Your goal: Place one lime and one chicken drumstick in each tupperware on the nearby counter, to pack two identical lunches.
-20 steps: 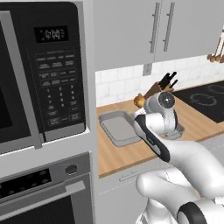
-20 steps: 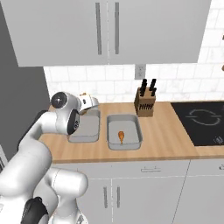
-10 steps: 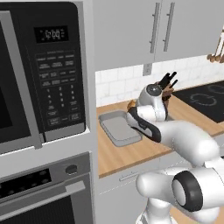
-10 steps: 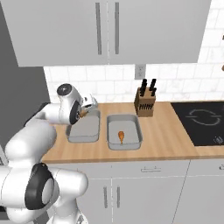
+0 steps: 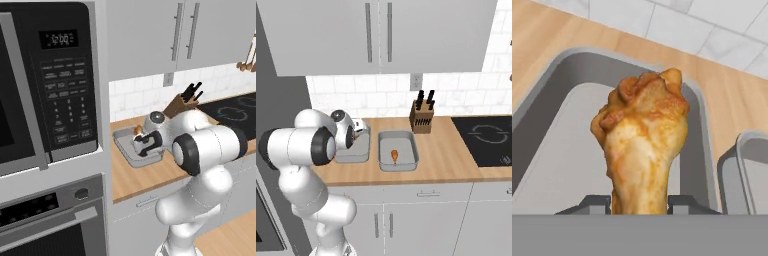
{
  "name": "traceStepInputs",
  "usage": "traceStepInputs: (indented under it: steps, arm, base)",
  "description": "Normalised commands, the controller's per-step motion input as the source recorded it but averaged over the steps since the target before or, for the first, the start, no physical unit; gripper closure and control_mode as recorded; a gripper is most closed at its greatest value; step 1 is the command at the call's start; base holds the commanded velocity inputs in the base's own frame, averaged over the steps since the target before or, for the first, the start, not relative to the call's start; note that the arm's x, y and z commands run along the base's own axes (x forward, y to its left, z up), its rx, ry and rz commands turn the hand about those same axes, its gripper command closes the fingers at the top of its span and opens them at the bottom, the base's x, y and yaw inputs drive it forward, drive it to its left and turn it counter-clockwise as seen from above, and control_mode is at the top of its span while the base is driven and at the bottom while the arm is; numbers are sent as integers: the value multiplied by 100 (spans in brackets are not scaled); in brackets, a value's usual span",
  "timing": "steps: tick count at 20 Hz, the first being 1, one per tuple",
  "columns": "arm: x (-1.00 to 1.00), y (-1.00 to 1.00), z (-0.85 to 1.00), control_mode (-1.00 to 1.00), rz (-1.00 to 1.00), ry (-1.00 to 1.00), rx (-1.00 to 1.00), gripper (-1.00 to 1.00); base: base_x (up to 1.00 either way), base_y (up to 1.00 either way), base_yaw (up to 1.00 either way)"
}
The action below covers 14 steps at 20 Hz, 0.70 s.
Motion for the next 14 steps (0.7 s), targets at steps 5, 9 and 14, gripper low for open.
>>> traceStepInputs:
  steps: [5,9,14]
  arm:
    - [56,4,-55,-100,2,19,0,-100]
    - [16,0,7,-100,0,10,0,-100]
    - [2,0,70,-100,-2,12,1,-100]
  base:
    - [0,0,0]
    - [0,0,0]
    - [0,0,0]
